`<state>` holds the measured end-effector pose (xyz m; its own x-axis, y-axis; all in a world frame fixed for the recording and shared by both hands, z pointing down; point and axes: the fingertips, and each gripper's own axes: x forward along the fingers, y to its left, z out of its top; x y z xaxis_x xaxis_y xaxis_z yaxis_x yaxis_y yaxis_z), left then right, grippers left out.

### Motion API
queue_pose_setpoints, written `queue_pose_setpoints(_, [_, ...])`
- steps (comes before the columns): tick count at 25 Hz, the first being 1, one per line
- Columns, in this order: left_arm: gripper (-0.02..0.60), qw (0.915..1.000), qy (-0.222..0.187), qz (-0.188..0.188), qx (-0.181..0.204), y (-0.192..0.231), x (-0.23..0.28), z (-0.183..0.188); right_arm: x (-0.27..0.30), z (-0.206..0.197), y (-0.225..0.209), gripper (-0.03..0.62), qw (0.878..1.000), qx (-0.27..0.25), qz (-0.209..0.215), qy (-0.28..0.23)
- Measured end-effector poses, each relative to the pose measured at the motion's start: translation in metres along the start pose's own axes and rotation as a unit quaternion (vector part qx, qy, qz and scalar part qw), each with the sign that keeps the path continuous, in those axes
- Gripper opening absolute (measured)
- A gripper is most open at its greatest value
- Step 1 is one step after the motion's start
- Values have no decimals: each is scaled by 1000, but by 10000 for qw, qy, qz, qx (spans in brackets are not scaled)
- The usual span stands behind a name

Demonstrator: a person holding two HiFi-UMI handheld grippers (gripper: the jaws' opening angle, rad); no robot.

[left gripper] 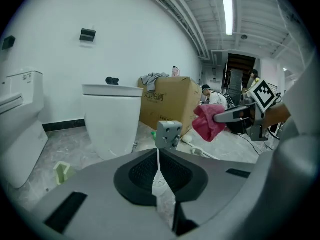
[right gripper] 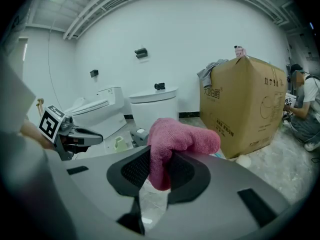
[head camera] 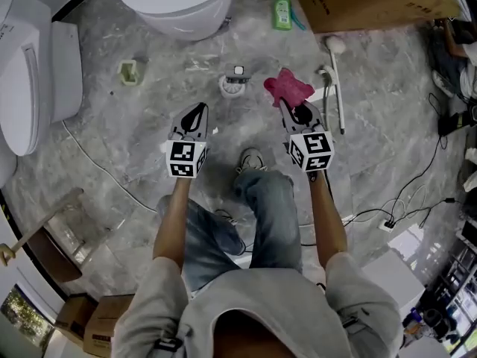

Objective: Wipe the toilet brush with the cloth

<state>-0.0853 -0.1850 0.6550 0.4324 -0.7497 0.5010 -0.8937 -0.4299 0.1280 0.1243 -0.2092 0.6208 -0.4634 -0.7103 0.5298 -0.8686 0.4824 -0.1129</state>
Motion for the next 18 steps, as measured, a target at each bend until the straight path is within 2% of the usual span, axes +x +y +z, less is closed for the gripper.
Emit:
queue_pose_setpoints(7, [28, 9992, -199, -138, 304, -1, 56, -61, 50, -57, -13, 95, 9996, -59, 14, -282])
queue_pose_setpoints(12, [28, 9989, -325, -128, 302, 1, 72, -96, 72, -82, -11, 95, 9988, -49, 68, -490])
queue_pose_setpoints(15, [28, 9986, -477, -118, 217, 4, 70, -107, 84, -92, -3, 95, 9981, -75, 152, -594])
queue_pose_setpoints(18, [28, 9976, -602, -81, 341, 4, 75, -110, 93, -103, 2, 95, 9975, -138, 234, -650])
